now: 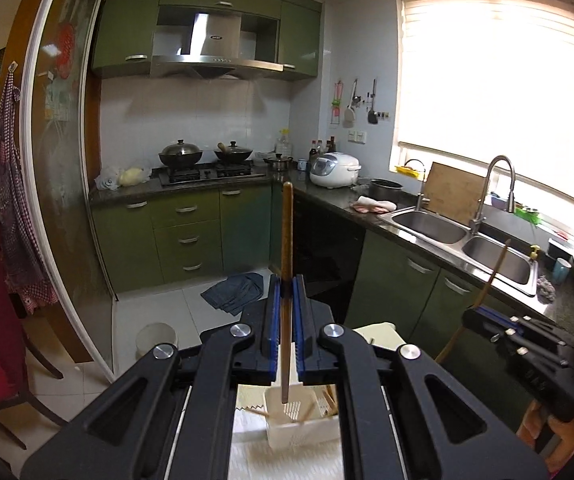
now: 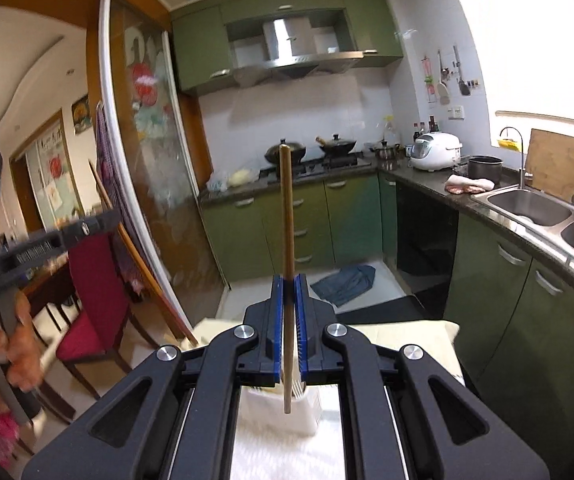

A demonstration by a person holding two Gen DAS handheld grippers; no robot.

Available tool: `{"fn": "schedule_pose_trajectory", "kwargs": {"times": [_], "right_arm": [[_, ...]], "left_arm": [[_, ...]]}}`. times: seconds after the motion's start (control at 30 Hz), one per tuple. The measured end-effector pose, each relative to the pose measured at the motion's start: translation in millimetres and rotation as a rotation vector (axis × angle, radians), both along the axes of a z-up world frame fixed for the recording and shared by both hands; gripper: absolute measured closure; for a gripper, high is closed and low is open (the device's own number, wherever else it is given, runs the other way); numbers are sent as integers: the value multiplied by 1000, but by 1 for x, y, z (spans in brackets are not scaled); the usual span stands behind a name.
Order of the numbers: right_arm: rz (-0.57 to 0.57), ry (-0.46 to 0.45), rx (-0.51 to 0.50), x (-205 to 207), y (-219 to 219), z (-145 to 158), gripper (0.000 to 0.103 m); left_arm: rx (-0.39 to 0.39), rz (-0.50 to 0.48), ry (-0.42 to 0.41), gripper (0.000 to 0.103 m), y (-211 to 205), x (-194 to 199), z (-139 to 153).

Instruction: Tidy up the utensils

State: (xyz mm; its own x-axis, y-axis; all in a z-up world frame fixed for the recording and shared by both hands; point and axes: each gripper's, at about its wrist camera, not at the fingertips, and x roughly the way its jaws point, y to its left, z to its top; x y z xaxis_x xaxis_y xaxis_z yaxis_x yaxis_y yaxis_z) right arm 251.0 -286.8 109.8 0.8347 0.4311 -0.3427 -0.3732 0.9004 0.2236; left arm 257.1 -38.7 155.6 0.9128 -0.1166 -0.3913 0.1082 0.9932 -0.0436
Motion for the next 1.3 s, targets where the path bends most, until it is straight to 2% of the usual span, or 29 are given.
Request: {"fn": "schedule_pose_trajectory", "kwargs": {"times": [0.13, 0.4, 0.57, 0.63, 0.67, 1.03, 1.07, 1.13, 1.27, 1.3], "right_arm": [[-23, -29, 40, 21, 1, -2, 96], [-4, 9, -31, 57, 36, -38, 96], [15, 46, -84, 66, 57, -64, 96], [20, 53, -92, 66, 59, -70, 96], [22, 57, -95, 65, 60, -73, 96], [13, 48, -96, 43, 53, -72, 95], [14, 44, -92, 40, 51, -70, 94], [15, 34, -76, 33, 45, -65, 80], [12, 5, -53, 3, 27, -53, 75], [4, -1, -50, -7, 22, -52, 67]], "left_arm": [[-14, 6, 55, 97, 1, 26, -23], [14, -21, 174, 97, -6, 55, -74], [13, -33, 213, 95, -7, 58, -91], [17, -32, 210, 82, -6, 55, -93], [18, -35, 206, 80, -5, 52, -92], [26, -31, 163, 78, -6, 26, -74], [24, -32, 158, 77, -6, 22, -73], [21, -34, 147, 75, -7, 15, -67], [15, -46, 120, 67, -5, -10, -57], [23, -44, 113, 63, -5, -19, -56]]}}
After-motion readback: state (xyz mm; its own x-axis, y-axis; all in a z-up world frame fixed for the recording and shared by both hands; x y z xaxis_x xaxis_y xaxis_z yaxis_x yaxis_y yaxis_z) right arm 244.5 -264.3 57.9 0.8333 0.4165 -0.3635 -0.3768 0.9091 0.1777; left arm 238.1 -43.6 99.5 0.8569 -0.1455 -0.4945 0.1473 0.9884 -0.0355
